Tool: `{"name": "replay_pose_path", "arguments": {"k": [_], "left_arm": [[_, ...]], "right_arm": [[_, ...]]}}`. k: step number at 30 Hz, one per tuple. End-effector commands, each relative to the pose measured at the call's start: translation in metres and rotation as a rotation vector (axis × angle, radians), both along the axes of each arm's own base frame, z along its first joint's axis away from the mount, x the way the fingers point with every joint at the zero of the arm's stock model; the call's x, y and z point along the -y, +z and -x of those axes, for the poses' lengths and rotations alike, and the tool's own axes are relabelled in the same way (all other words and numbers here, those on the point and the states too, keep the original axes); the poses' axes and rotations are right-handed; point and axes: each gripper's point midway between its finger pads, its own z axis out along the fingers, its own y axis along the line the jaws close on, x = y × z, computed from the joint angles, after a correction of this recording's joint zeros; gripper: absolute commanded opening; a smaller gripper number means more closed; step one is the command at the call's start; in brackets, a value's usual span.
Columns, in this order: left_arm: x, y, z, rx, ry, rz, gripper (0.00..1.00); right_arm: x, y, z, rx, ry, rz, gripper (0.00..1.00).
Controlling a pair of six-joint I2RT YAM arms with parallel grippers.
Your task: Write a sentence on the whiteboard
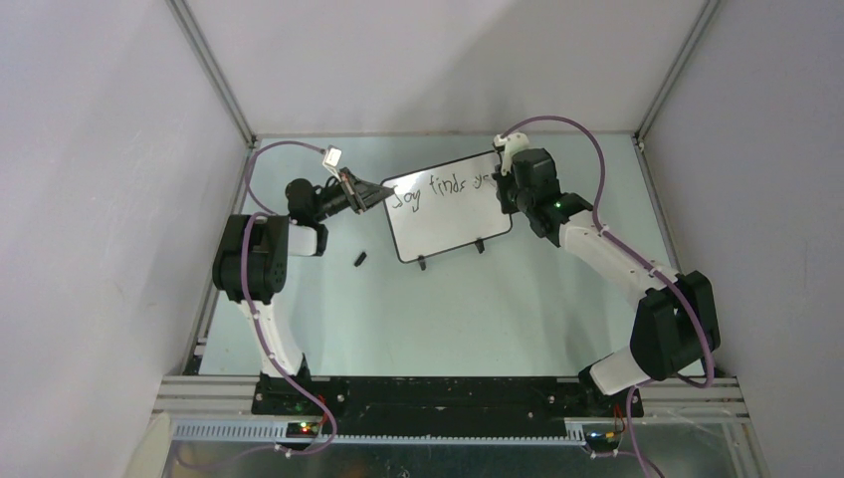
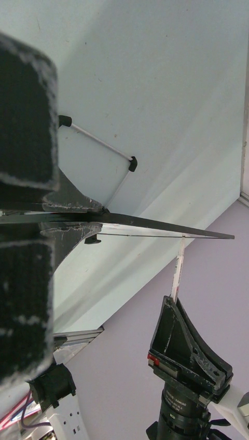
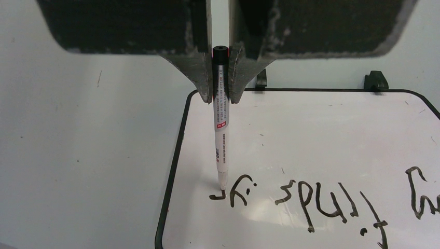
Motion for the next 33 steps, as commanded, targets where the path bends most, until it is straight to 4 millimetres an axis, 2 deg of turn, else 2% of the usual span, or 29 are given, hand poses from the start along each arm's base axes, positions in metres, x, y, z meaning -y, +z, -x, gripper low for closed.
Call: {"name": "replay_pose_path", "arguments": {"k": [1, 9, 27, 33], "left_arm": [[-0.002, 0.011, 0.003, 0.097, -0.007, -0.037, 0.00], [-0.002, 0.011, 0.003, 0.097, -0.008, -0.037, 0.00], [-0.002, 0.011, 0.004, 0.095, -0.010, -0.037, 0.00], [-0.002, 0.011, 0.003, 0.096, -0.010, -0.037, 0.00]], "right_arm": [[0.000, 0.013, -0.005, 0.025, -0.011, 0.010, 0.00], [0.011, 0.020, -0.013, 0.065, -0.085, 0.019, 0.00], [-0.011, 0.028, -0.014, 0.098, 0.009, -0.025, 0.00], [-0.009, 0.030, -0.012, 0.100, 0.000, -0.016, 0.00]]}}
